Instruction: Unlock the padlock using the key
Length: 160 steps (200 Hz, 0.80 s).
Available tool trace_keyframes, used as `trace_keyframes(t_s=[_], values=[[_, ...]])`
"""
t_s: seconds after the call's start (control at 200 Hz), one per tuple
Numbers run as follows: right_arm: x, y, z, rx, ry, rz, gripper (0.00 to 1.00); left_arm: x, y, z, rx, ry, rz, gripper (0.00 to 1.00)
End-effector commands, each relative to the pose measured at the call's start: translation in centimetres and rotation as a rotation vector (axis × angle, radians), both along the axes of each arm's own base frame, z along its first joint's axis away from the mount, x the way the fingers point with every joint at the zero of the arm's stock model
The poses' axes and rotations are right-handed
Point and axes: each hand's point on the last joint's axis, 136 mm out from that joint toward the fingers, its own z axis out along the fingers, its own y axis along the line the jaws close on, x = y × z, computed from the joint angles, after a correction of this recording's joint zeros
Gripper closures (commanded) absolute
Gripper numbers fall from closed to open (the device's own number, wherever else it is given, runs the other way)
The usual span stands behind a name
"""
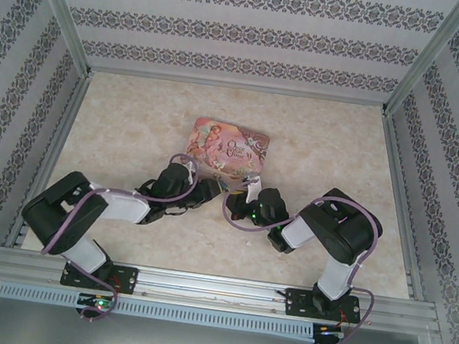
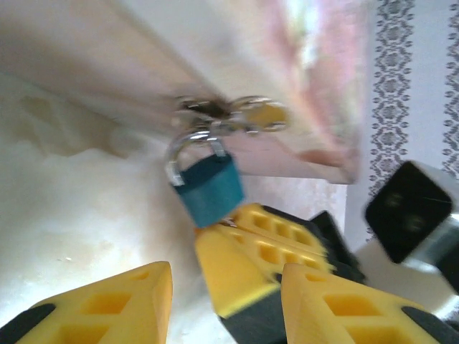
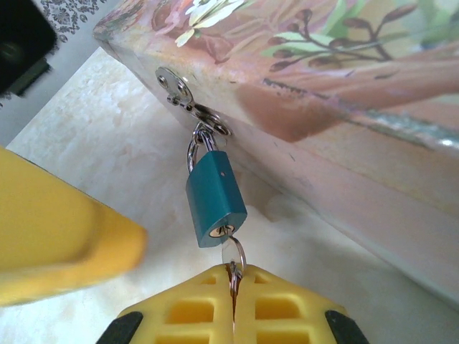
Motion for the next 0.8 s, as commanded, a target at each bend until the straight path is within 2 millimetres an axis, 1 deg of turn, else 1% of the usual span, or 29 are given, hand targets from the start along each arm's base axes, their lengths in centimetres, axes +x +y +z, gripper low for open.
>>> trace_keyframes(t_s=[0.0, 0.085, 0.19, 0.32, 0.43, 0.595, 0.794], values=[[-0.3, 0.2, 0.7, 0.019, -0.015, 0.015, 1.00, 0.1, 1.6, 1.4, 0.062, -0.075, 0.016, 0.56], [-0.3, 0.3, 1.0, 0.022, -0.011, 0.021, 1.00, 0.0, 2.5, 2.7, 0.101, -0.126, 0.029, 0.54], [-0.3, 0.5, 1.5, 0.035, 0.002, 0.023, 1.00, 0.0, 4.0, 4.3, 0.129, -0.198, 0.077, 0.50], [-0.2, 0.7, 2.0, 0.057, 0.049, 0.011, 1.00, -0.1, 6.1, 5.2, 0.126, -0.247, 0.178, 0.47], [-0.4, 1.0, 2.5, 0.085, 0.090, 0.012, 1.00, -0.4, 7.2, 5.5, 0.104, -0.263, 0.232, 0.45], [-0.6, 1.1, 3.0, 0.122, 0.144, 0.004, 1.00, -0.8, 7.9, 5.5, 0.035, -0.253, 0.287, 0.44], [-1.0, 1.9, 3.1, 0.141, 0.228, 0.026, 1.00, -0.8, 7.5, 5.6, -0.035, -0.235, 0.292, 0.44]])
